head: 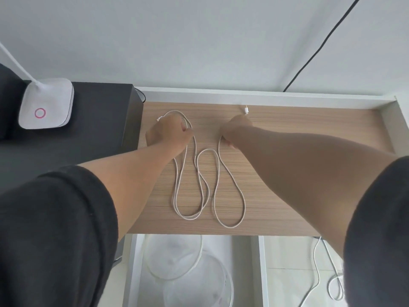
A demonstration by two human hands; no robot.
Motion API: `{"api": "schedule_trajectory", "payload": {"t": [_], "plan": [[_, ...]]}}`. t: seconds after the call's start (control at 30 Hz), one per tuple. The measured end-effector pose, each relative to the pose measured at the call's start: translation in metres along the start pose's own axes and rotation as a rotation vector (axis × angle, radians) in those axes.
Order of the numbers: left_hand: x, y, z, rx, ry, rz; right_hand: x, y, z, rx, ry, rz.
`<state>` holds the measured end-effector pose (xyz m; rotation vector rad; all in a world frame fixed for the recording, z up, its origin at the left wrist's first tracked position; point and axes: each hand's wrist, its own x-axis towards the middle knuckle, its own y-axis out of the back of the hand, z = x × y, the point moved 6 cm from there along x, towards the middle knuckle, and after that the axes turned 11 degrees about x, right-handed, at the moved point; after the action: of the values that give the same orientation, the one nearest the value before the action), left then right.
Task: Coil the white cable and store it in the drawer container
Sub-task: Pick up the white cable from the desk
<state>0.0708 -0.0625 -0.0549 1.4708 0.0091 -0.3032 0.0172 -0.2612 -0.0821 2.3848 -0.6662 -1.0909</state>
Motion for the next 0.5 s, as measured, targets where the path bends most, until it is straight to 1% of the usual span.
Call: {"api": "schedule_trajectory", "payload": {"t": [0.07, 0.13, 0.3, 0.37, 0.43, 0.5], "plan": [[0.001, -0.005, 0.008, 0.014, -0.013, -0.019, -0.002, -0.001, -0.002, -0.050, 0.017, -0.025], [0.004, -0.012, 0.018, 0.084, -0.026, -0.077, -0.006, -0.002, -0.002, -0.146, 0.070, -0.039], [0.011, -0.030, 0.027, 0.188, 0.077, -0.204, -0.012, 0.007, 0.002, -0.302, 0.222, 0.056], [0.010, -0.032, 0.031, 0.215, 0.078, -0.245, -0.013, 0.013, 0.004, -0.285, 0.228, 0.078], [0.009, -0.035, 0.037, 0.242, 0.027, -0.296, -0.016, 0.020, 0.009, -0.240, 0.212, 0.100], [0.004, -0.037, 0.044, 0.266, -0.020, -0.351, -0.021, 0.023, 0.014, -0.115, 0.219, 0.076]]}}
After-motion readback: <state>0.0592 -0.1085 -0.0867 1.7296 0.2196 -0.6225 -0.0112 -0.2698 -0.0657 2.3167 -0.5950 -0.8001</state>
